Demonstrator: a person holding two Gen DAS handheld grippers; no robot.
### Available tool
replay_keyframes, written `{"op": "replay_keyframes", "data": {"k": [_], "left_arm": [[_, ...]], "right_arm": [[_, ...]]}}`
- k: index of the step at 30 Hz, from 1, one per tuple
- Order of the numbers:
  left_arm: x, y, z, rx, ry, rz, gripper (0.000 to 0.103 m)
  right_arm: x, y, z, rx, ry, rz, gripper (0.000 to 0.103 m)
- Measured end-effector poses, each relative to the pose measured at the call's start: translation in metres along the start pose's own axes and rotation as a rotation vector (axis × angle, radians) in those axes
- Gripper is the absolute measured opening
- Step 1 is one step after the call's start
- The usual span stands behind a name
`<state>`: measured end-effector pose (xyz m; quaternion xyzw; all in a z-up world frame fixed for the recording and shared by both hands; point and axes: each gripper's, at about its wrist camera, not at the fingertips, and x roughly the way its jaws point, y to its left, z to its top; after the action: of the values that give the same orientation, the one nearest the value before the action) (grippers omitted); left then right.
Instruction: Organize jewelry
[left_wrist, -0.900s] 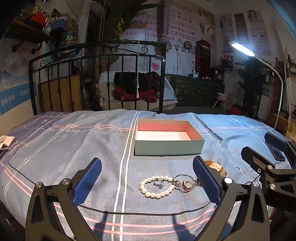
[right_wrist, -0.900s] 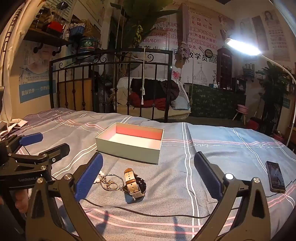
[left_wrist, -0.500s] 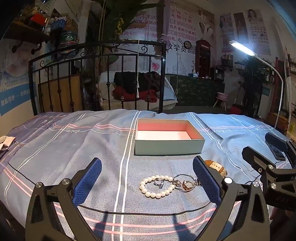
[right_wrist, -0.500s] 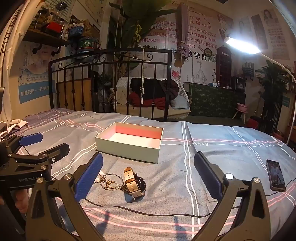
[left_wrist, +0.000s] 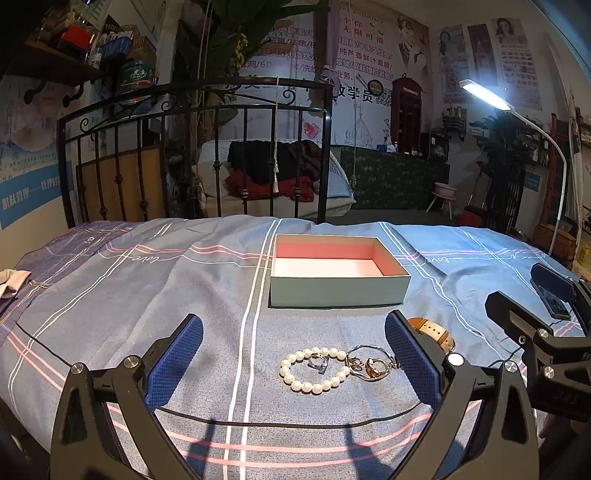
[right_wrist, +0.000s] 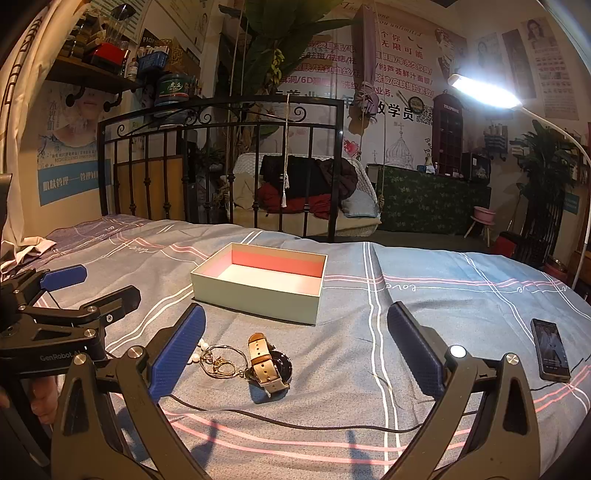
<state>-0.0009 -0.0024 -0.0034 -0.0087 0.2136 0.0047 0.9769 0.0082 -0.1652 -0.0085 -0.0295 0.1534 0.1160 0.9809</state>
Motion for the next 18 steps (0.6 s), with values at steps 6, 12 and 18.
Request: {"op": "replay_keyframes", "data": {"k": [6, 12, 18], "left_arm": [[0.0032, 0.0015, -0.0009, 0.002, 0.008, -0.003, 0.096], [0.0065, 0.0011, -0.0008, 0.002, 0.015, -0.007, 0.096], [0.008, 0.0002, 0.0022, 0.003, 0.019, -0.013, 0.096]], "right_arm": [[-0.0001, 0.0002, 0.0002, 0.0, 0.001, 0.0, 0.097], [0.0, 0.0001, -0.0003, -0.001, 0.004, 0.0, 0.097], [-0.001, -0.0017, 0.0009, 0.001, 0.005, -0.006, 0.097]]}}
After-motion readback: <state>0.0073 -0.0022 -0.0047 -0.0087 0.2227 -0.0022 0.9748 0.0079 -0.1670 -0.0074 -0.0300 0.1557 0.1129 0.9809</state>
